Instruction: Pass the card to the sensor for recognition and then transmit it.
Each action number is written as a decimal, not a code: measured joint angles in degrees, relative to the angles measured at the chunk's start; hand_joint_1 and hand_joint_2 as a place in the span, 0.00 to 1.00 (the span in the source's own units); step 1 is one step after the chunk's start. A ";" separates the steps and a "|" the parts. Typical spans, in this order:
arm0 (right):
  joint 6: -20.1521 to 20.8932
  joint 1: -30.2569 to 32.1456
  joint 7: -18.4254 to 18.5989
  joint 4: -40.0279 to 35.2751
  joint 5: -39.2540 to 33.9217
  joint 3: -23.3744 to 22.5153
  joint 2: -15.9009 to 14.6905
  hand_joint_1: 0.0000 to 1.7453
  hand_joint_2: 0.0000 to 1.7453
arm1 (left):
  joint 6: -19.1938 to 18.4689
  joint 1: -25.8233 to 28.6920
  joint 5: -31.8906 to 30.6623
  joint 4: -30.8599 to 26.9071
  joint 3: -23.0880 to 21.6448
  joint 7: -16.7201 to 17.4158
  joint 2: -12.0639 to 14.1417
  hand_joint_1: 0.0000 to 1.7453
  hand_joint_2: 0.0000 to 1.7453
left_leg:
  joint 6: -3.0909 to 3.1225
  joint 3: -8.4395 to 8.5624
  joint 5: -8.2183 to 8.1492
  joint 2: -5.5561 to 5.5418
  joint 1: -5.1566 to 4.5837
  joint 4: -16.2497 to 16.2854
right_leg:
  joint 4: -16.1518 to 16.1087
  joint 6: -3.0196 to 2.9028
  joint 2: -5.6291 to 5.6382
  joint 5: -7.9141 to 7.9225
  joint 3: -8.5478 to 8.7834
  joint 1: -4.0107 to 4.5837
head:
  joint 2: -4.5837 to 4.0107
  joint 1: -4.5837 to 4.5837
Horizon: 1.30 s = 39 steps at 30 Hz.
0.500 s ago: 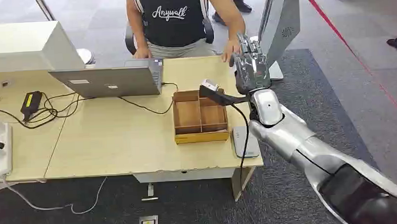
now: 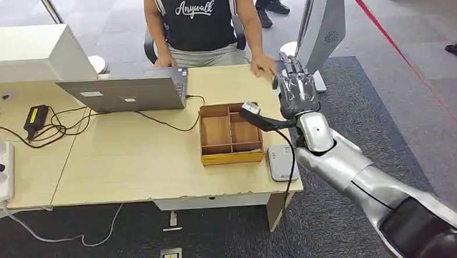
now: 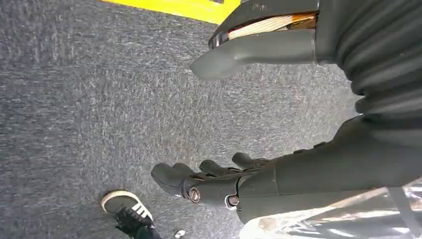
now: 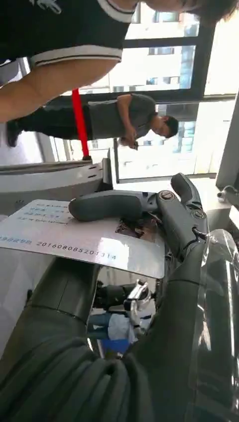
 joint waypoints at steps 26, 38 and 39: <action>0.57 8.34 -3.65 -3.32 -5.35 -0.31 -3.73 1.00 1.00 | 0.28 0.02 0.68 0.00 0.04 0.39 0.02 0.00 1.00 | 0.00 -0.02 0.00 0.00 0.00 -0.01 | 0.01 0.00 0.00 0.00 0.00 0.00 | -0.02 0.00; 5.05 8.93 -5.46 -1.20 -7.73 1.27 -1.90 1.00 1.00 | 0.37 -0.04 0.61 0.00 0.41 0.37 0.00 0.00 1.00 | 0.00 -0.02 0.00 0.00 0.01 -0.01 | 0.01 0.00 0.00 0.00 0.00 0.01 | -0.02 0.02; 5.11 8.99 -5.62 -0.74 -8.20 1.42 -1.64 1.00 1.00 | 0.39 -0.04 0.61 0.00 0.44 0.39 0.00 0.00 1.00 | 0.00 -0.02 0.00 0.00 0.01 -0.01 | 0.01 0.00 0.00 0.00 0.00 0.00 | -0.02 0.00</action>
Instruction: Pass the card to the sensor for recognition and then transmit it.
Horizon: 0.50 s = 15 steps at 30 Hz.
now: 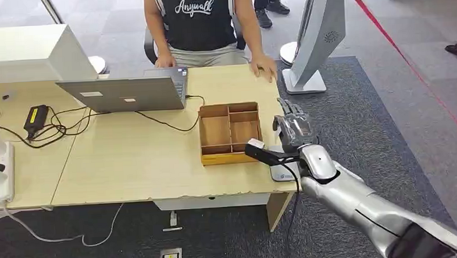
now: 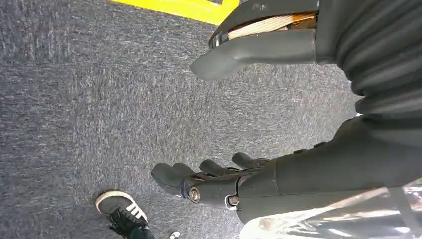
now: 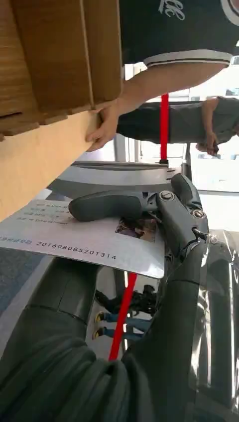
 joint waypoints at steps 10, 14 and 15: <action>0.31 0.39 -1.03 5.20 -3.34 0.70 1.51 1.00 1.00 | 0.11 -0.01 0.15 0.02 0.44 0.44 0.00 0.00 1.00 | 0.00 -0.01 0.00 0.00 0.00 0.00 | 0.00 0.00 0.00 0.00 0.00 0.00 | 0.00 0.00; 0.57 0.42 -1.79 7.58 -4.00 0.85 2.42 1.00 1.00 | 0.44 -0.02 0.48 0.02 1.03 0.52 0.00 0.00 1.00 | 0.00 0.00 0.00 0.00 0.00 0.00 | 0.00 0.00 0.00 0.00 0.00 0.00 | 0.00 0.00; 0.59 0.44 -1.96 8.06 -4.19 0.94 2.60 1.00 1.00 | 0.52 -0.02 0.50 0.04 1.14 0.52 0.00 0.00 1.00 | 0.00 0.00 0.00 0.00 0.00 0.00 | 0.00 0.00 0.00 0.00 0.00 0.00 | 0.02 0.00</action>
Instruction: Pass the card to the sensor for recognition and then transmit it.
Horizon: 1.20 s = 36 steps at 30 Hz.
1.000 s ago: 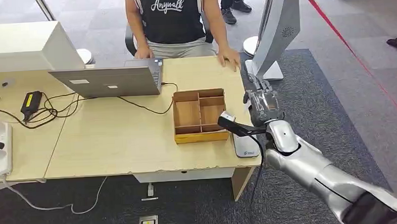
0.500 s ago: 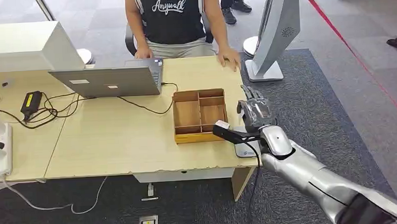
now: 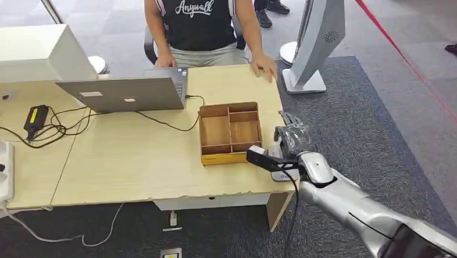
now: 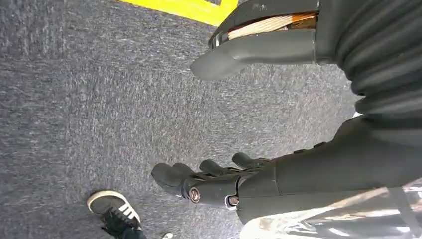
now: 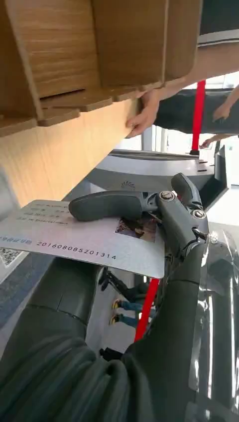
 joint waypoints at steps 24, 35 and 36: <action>-1.68 0.81 -1.99 5.62 -3.78 0.04 1.44 1.00 1.00 | 0.44 -0.04 0.35 0.00 1.09 0.29 0.02 0.00 1.00 | 0.00 0.11 0.01 0.02 0.00 0.00 | -0.01 -0.01 0.00 0.02 0.10 0.00 | -0.02 0.00; -3.17 1.96 -2.76 7.08 -6.01 -0.46 1.64 1.00 1.00 | 0.77 -0.08 0.31 0.00 1.57 -0.52 0.02 0.00 1.00 | 0.00 0.13 0.00 0.03 0.00 0.00 | -0.01 -0.01 0.00 0.02 0.10 0.00 | 0.00 0.00; -3.21 2.09 -2.76 7.13 -6.12 -0.50 1.64 1.00 1.00 | 0.77 -0.08 0.31 0.00 1.64 -0.54 0.02 0.00 1.00 | 0.00 0.13 0.00 0.03 0.00 0.00 | -0.01 -0.01 0.00 0.02 0.10 0.00 | -0.02 0.00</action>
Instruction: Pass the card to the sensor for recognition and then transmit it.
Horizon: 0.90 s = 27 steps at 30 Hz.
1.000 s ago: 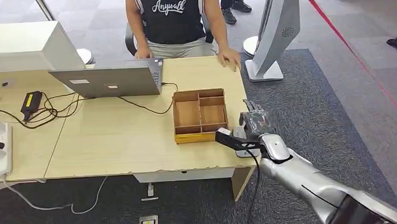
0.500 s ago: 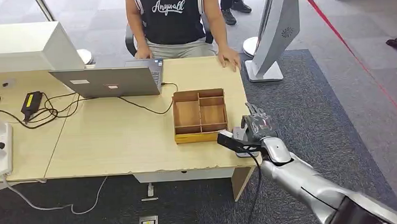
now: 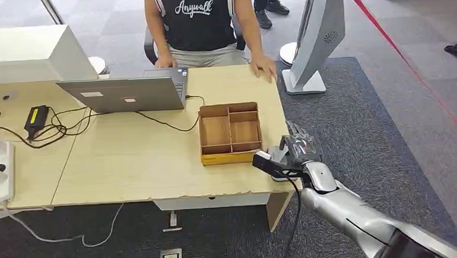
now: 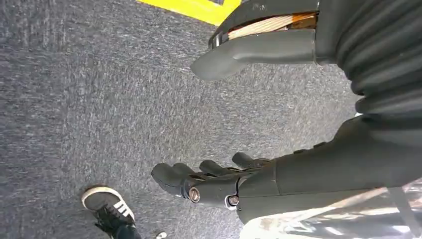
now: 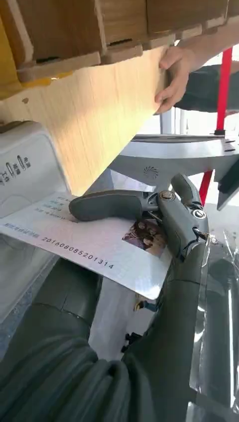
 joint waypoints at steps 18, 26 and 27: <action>-2.38 -0.10 0.35 0.33 -0.09 -1.70 -0.59 1.00 1.00 | -0.28 0.00 -0.79 0.02 0.55 -1.09 0.00 0.00 1.00 | 0.01 -0.03 0.01 -0.01 0.00 0.00 | 0.01 0.01 0.00 0.02 0.02 -0.01 | 0.02 0.00; -2.62 -2.06 0.96 -2.19 0.18 -2.82 -1.51 1.00 1.00 | -0.55 0.00 -1.14 0.04 0.74 -1.25 0.00 0.00 1.00 | 0.01 -0.05 0.01 0.00 0.00 0.00 | 0.01 0.00 0.00 0.01 -0.02 0.00 | 0.02 0.00; -2.84 -2.16 1.09 -2.63 0.33 -2.91 -1.66 1.00 1.00 | -0.57 0.00 -1.27 0.04 0.87 -1.27 0.00 0.00 1.00 | 0.01 -0.06 0.01 -0.01 0.00 0.00 | 0.01 0.00 0.00 0.01 -0.01 0.00 | 0.02 0.00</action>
